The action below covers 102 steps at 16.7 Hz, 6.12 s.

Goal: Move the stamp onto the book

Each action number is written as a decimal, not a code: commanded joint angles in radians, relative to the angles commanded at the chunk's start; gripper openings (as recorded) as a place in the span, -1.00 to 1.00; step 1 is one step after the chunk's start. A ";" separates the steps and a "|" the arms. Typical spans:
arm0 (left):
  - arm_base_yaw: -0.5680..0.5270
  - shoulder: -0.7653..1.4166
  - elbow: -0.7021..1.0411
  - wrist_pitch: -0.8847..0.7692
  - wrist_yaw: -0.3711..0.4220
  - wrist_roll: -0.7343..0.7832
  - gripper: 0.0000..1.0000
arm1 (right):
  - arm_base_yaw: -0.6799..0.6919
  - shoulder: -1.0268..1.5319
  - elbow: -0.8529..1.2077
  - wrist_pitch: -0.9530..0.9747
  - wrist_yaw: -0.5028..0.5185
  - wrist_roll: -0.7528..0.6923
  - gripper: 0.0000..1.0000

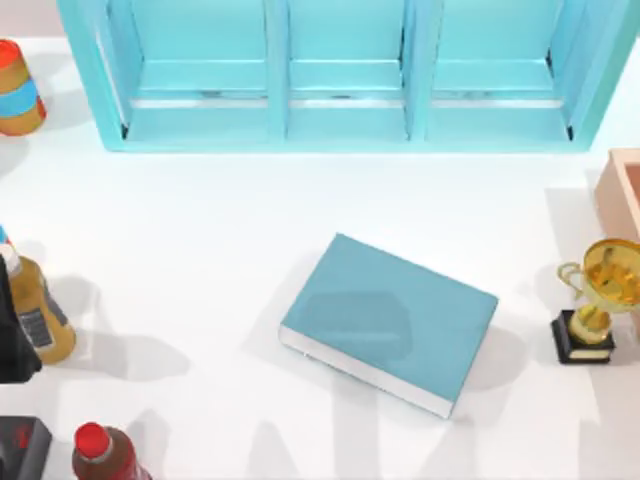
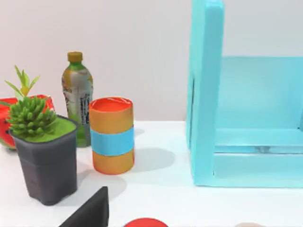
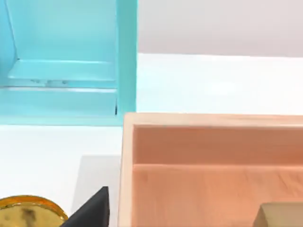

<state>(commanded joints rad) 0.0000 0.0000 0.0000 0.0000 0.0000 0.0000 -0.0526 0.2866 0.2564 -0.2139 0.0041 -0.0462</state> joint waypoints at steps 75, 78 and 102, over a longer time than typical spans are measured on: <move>0.000 0.000 0.000 0.000 0.000 0.000 1.00 | -0.125 1.648 1.333 -0.901 -0.044 0.106 -1.00; 0.000 0.000 0.000 0.000 0.000 0.000 1.00 | 0.000 1.614 1.423 -1.045 -0.033 0.181 -1.00; 0.000 0.000 0.000 0.000 0.000 0.000 1.00 | 0.662 1.784 1.524 -1.072 -0.027 0.681 -1.00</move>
<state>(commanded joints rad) 0.0000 0.0000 0.0000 0.0000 0.0000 0.0000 0.6095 2.0708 1.7799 -1.2864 -0.0229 0.6350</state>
